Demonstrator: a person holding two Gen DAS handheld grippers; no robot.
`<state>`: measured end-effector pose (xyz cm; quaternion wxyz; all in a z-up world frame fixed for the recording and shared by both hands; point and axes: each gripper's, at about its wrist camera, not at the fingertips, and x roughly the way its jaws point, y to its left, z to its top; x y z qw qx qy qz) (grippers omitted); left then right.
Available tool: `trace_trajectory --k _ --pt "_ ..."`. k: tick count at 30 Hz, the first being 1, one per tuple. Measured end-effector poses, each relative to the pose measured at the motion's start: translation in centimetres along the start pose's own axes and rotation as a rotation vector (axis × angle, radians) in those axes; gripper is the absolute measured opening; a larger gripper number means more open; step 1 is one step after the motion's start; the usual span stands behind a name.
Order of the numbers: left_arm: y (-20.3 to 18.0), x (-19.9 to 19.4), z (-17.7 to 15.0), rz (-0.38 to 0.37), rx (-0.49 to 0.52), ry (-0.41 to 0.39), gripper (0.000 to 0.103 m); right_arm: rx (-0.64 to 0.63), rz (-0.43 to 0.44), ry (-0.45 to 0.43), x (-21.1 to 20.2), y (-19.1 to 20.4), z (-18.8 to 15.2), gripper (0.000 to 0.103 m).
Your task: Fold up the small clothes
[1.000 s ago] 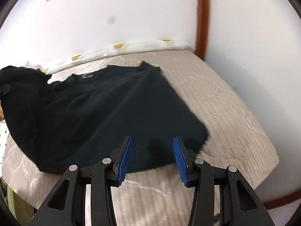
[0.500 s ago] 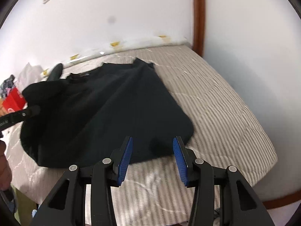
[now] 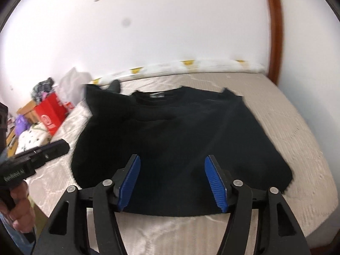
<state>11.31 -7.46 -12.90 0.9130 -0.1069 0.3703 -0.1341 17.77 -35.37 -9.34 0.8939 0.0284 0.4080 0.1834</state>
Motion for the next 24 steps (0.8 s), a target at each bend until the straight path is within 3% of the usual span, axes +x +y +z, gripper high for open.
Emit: trace_trajectory --k 4,6,16,24 --pt "2.6 0.1 -1.3 0.007 -0.037 0.049 0.034 0.021 0.077 0.013 1.3 1.8 0.9 0.065" --pt "3.6 0.4 -2.1 0.018 -0.042 0.072 0.042 0.036 0.104 0.018 2.4 2.5 1.3 0.07" --pt "5.7 2.5 -4.5 -0.057 -0.068 0.144 0.053 0.177 0.266 0.036 6.9 3.3 3.9 0.07" --pt "4.0 3.6 -4.1 -0.122 -0.014 0.145 0.054 0.145 0.276 0.014 5.5 4.9 4.6 0.07"
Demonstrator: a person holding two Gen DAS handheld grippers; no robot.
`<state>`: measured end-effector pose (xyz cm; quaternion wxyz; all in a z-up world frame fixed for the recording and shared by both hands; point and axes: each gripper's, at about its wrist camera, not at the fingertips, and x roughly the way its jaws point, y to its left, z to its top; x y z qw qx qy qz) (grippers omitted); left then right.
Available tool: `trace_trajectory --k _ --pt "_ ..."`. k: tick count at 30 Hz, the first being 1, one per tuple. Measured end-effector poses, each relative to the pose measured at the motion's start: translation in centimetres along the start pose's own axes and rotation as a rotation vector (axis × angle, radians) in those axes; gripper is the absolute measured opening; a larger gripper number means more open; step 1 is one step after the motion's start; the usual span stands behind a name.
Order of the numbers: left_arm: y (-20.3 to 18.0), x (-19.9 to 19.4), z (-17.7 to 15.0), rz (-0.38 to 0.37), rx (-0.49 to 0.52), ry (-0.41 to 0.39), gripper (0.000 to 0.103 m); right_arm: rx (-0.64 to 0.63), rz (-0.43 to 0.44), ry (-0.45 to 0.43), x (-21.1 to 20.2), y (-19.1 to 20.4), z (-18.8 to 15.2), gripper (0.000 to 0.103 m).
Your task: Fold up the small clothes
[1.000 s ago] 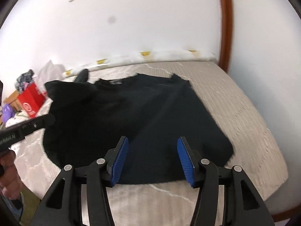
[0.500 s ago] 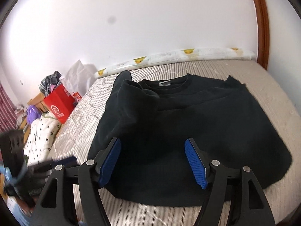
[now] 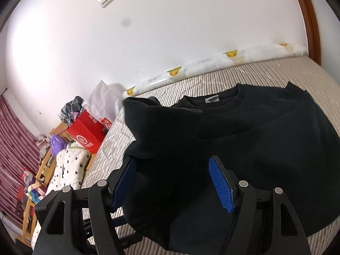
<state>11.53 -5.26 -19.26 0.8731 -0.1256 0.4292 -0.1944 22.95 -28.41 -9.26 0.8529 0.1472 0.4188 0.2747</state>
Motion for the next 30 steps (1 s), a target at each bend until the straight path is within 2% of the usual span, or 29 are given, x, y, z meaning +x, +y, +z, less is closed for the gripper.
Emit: trace_trajectory --k 4,6,10,12,15,17,19,21,24,26,30 --pt "-0.7 0.7 0.4 -0.013 0.012 0.009 0.054 -0.04 0.007 -0.026 -1.3 1.2 0.6 0.07" --pt "-0.8 0.9 0.5 -0.024 0.012 0.011 0.054 -0.055 -0.022 -0.033 -1.1 1.5 1.1 0.071" --pt "-1.2 1.2 0.5 0.016 0.023 0.006 0.054 -0.048 -0.086 -0.006 1.5 0.8 1.3 0.071" --pt "-1.2 1.3 0.3 0.02 0.009 0.002 0.054 -0.05 -0.104 0.04 3.6 0.1 1.4 0.071" --pt "-1.0 1.7 0.1 0.022 -0.015 0.013 0.054 -0.012 -0.082 0.101 6.6 -1.1 1.7 0.071" --pt "-1.2 2.0 0.0 0.027 -0.013 0.016 0.054 0.009 -0.06 0.108 7.6 -1.6 2.0 0.069" --pt "-1.4 1.9 0.1 0.037 -0.003 0.012 0.054 0.011 -0.041 0.089 7.9 -1.7 2.2 0.061" --pt "-1.7 2.0 0.2 0.042 -0.004 0.012 0.054 0.003 -0.039 0.073 8.1 -1.7 2.4 0.042" --pt "-2.4 2.6 0.2 0.052 -0.01 0.016 0.054 -0.025 -0.029 0.054 7.7 -1.5 2.9 0.025" --pt "-3.0 3.2 0.3 0.073 -0.001 0.027 0.054 -0.047 -0.019 0.03 7.0 -1.4 3.0 0.02" --pt "-4.2 3.4 0.6 0.122 0.025 0.002 0.054 -0.126 -0.064 -0.035 4.7 -0.4 2.9 0.017"
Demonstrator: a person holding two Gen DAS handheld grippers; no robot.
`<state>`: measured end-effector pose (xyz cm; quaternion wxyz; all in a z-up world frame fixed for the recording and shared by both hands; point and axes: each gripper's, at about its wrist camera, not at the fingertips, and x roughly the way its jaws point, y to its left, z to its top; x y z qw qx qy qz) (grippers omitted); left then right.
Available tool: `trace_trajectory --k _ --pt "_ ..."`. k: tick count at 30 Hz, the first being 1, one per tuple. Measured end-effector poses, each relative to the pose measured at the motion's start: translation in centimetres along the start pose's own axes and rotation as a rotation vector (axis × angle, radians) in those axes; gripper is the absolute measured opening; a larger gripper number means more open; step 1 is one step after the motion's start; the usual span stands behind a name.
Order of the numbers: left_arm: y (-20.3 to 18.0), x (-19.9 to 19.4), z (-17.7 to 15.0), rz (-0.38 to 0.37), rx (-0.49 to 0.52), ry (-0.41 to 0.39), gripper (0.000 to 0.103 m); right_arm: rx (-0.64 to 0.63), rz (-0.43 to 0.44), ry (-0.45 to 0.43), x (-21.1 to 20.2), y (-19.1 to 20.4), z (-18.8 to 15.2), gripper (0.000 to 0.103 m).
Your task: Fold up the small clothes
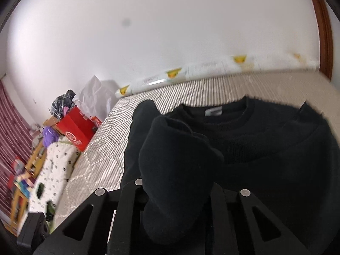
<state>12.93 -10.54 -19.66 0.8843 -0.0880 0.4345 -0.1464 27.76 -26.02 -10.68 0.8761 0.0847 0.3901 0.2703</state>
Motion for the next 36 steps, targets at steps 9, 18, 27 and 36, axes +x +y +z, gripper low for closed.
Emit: trace_trajectory --k 9,18,27,36 --pt "-2.3 1.6 1.3 -0.028 -0.007 -0.018 0.057 -0.051 -0.126 -0.167 -7.2 -2.8 0.7 0.014" --pt "-7.2 3.5 1.4 -0.071 0.11 0.008 0.057 0.084 -0.329 -0.244 -14.0 -12.5 -1.8 0.012" --pt "-9.8 4.8 1.2 -0.039 0.159 -0.001 0.052 0.183 -0.359 -0.128 -13.4 -19.1 -7.0 0.014" --pt "-7.4 3.7 2.3 -0.04 0.121 -0.01 0.027 0.282 -0.407 -0.097 -14.6 -20.1 -8.8 0.061"
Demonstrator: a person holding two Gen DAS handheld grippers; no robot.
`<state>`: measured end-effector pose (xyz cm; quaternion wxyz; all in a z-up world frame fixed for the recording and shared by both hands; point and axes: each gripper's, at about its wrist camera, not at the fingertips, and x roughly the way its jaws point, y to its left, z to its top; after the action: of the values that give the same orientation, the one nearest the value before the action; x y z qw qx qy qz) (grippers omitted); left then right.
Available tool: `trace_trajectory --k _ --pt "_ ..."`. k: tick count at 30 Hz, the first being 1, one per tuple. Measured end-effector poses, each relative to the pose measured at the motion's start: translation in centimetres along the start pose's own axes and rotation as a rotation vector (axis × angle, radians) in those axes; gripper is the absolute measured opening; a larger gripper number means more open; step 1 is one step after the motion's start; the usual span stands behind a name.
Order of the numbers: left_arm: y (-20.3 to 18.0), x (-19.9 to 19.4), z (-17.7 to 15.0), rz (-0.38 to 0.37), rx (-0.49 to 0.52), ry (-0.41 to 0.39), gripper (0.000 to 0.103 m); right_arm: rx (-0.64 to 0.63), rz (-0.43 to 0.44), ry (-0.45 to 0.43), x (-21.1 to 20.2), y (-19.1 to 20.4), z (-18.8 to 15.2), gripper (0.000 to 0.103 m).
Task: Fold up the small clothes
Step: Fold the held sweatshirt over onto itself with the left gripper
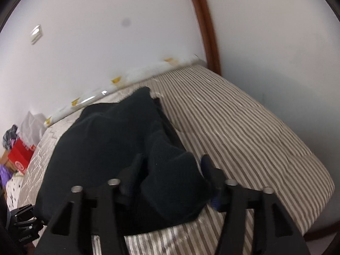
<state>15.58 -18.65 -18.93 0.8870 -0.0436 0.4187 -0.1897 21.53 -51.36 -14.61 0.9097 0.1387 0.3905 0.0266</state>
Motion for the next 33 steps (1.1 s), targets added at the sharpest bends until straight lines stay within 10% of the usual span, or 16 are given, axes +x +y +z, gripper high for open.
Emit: trace_trajectory --k 4,7,9,25,33 --pt "0.7 -0.2 0.7 0.014 -0.01 0.0 0.023 0.075 -0.001 0.105 2.5 -0.3 -1.1 0.069" --pt "1.4 -0.5 1.4 0.022 -0.031 -0.014 0.021 0.089 0.077 0.101 3.3 0.7 -1.1 0.03" --pt "2.4 -0.8 1.9 0.044 -0.058 -0.032 0.02 0.05 0.041 0.086 3.4 2.6 -0.6 0.023" --pt "17.5 -4.7 2.6 0.201 -0.286 -0.083 0.018 -0.128 0.234 0.133 8.7 18.6 0.8 0.022" --pt "17.1 -4.5 -0.2 0.193 -0.261 -0.041 0.019 -0.212 0.262 0.1 6.5 17.6 -0.5 0.023"
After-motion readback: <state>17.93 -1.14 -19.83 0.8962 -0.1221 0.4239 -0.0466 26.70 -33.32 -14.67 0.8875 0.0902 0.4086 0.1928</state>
